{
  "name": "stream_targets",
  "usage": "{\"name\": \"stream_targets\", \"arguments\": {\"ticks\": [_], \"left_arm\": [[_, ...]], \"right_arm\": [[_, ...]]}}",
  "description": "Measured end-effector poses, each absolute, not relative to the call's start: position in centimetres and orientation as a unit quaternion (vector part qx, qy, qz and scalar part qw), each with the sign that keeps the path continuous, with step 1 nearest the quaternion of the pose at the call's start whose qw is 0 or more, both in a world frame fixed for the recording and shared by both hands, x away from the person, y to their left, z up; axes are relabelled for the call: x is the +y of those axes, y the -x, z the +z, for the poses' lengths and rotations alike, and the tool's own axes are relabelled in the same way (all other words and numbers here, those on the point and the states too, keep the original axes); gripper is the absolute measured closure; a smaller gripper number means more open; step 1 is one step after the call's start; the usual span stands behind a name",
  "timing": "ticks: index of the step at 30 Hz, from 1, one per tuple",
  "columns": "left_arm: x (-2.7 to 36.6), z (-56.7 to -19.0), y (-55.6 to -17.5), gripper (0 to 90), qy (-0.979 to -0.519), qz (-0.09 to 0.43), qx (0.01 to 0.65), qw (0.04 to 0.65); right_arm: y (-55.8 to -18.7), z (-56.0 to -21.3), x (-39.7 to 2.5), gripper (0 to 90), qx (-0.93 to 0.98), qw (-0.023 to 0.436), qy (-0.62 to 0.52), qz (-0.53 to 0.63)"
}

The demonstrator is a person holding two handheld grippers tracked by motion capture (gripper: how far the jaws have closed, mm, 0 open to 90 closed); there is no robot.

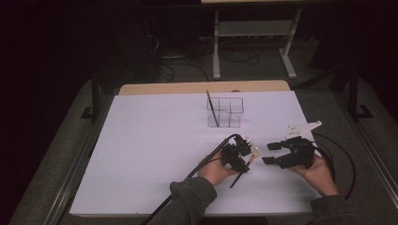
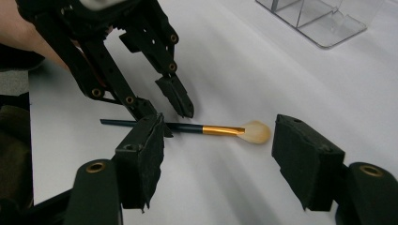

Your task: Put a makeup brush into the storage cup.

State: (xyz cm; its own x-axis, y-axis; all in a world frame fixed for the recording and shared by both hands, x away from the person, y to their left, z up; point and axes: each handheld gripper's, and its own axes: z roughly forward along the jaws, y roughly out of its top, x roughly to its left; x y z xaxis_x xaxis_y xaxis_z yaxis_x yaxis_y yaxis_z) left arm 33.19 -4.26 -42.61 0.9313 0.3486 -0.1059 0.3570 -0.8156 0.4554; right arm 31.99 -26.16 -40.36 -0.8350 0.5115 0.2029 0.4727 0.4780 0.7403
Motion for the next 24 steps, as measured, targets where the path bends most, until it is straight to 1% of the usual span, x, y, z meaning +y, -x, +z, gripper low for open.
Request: {"name": "stream_targets", "arguments": {"ticks": [3,5,8,13,24], "left_arm": [[-4.5,-42.6,-33.1,73.1,-0.956,0.009,0.180,0.230],[-4.9,-42.5,-32.7,79.1,-0.960,0.029,0.174,0.218],[-5.2,-42.3,-32.6,82.4,-0.967,0.041,0.156,0.199],[-5.2,-42.4,-32.9,83.3,-0.965,0.024,0.163,0.206],[-4.2,-41.7,-33.2,83.5,-0.964,0.005,0.154,0.215]], "right_arm": [[-32.0,-40.3,-26.2,33.4,0.859,0.026,-0.286,0.424],[-32.0,-40.3,-26.2,33.4,0.859,0.028,-0.285,0.425],[-32.0,-40.3,-26.2,33.4,0.859,0.028,-0.285,0.425],[-32.0,-40.3,-26.2,33.5,0.859,0.028,-0.284,0.425],[-31.9,-40.3,-26.0,33.4,0.861,0.026,-0.281,0.423]]}}
